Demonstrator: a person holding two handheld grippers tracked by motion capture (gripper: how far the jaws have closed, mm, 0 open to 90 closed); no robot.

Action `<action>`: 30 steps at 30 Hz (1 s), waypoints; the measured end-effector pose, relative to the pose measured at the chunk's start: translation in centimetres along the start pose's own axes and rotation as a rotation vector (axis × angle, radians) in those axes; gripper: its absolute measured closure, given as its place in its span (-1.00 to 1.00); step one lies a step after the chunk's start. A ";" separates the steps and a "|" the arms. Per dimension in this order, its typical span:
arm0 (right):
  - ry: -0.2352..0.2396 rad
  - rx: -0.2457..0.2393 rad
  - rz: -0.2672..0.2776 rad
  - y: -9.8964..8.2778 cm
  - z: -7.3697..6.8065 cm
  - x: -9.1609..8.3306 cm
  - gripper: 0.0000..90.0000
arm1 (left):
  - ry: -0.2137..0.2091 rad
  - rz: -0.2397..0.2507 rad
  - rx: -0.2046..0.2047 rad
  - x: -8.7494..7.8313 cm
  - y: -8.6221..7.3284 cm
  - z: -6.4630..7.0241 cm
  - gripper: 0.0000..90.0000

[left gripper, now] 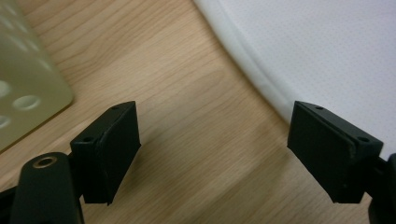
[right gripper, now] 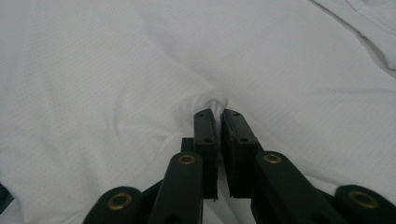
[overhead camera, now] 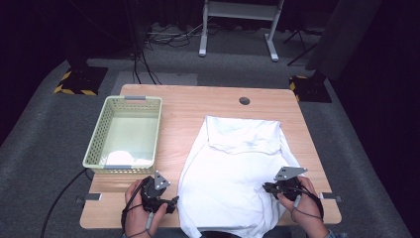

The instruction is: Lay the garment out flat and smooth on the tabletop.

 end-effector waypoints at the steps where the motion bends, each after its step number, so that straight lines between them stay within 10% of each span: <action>1: -0.001 0.003 0.003 -0.1 -0.1 -0.3 0.90 | -0.004 0.004 -0.011 -0.1 0.0 -0.2 -0.63; 8: -0.023 0.001 0.039 -0.9 -0.6 -2.8 0.90 | -0.038 0.041 -0.051 -0.5 0.7 0.1 -0.64; 24: -0.103 0.083 0.070 -7.1 -3.1 -9.6 0.89 | -0.103 0.080 0.030 0.8 4.2 3.0 -0.66; 28: -0.140 0.203 -0.058 -10.7 -3.4 -11.1 0.44 | -0.112 0.083 0.036 1.1 4.9 3.4 -0.66; 30: -0.240 0.228 -0.148 -12.1 -3.0 -11.6 0.10 | -0.108 0.084 0.033 1.2 5.1 3.5 -0.66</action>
Point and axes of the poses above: each handheld gripper's, and its own axes: x roughly forward along the jaws, y roughly out of its top, z roughly to its right, the point moved 7 cm from there along x, roughly forward along the jaws, and after that the axes turned 12 degrees about y, right-handed, at the moved point
